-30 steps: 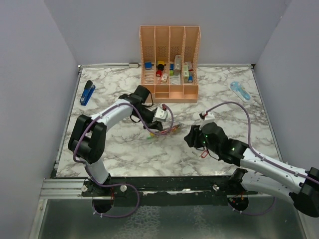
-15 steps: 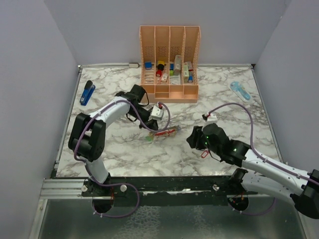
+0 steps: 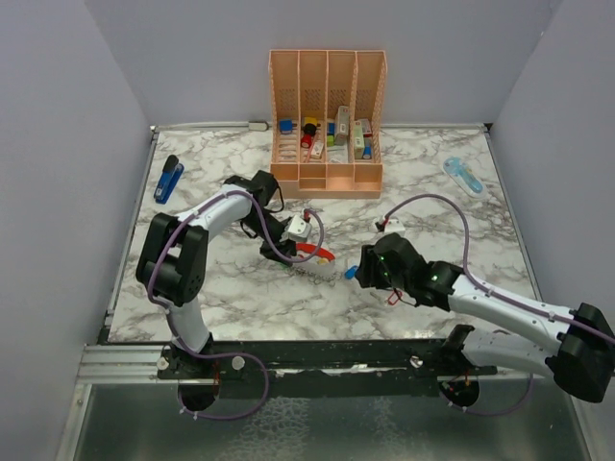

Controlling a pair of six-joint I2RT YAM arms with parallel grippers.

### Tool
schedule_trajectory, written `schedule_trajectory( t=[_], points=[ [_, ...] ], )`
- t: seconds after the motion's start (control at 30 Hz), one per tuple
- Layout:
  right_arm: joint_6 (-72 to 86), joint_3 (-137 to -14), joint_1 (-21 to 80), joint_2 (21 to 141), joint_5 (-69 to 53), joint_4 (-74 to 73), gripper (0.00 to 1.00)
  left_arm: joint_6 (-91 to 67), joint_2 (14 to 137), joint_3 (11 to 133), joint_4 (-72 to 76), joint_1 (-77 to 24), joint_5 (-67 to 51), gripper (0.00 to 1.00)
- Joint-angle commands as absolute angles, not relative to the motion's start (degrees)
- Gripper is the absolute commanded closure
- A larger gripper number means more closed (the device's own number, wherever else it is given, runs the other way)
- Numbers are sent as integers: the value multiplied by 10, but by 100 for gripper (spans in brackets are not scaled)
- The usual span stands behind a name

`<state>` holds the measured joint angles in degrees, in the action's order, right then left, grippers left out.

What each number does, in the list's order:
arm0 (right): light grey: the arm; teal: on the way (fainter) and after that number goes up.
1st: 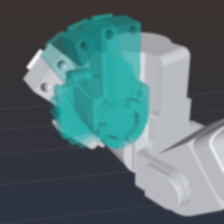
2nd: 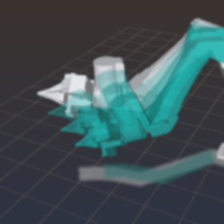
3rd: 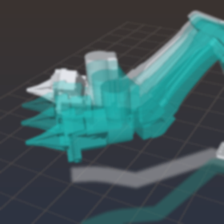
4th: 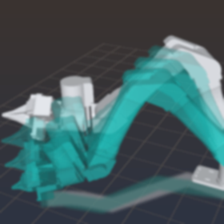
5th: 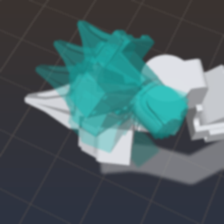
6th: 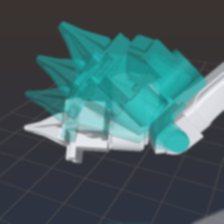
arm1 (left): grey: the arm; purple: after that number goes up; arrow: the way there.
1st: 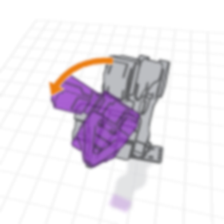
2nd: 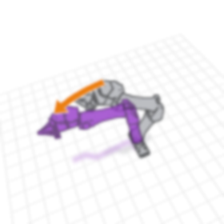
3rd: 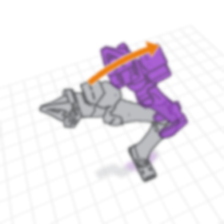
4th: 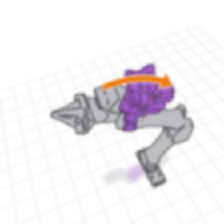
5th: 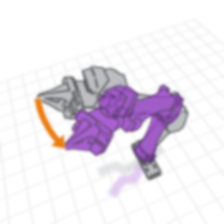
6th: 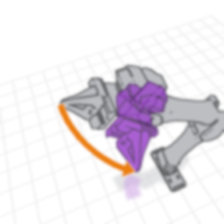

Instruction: Put the keys on the keyring

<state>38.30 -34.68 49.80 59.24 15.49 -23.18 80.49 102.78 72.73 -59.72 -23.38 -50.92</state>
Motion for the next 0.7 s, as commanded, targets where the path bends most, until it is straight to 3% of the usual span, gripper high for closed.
schedule_trajectory(
  t=[0.0, 0.33, 0.67],
  points=[
    [328, -370, 499, 623, 78, -171, 50, 804, 1012, 734, -595, -235, -514, 63],
    [264, -443, 500, 747, 3, -139, 54, 659, 936, 679, -400, -199, -511, 64],
    [342, -494, 500, 859, -66, -88, 61, 604, 928, 652, -354, -146, -524, 65]
  ],
)
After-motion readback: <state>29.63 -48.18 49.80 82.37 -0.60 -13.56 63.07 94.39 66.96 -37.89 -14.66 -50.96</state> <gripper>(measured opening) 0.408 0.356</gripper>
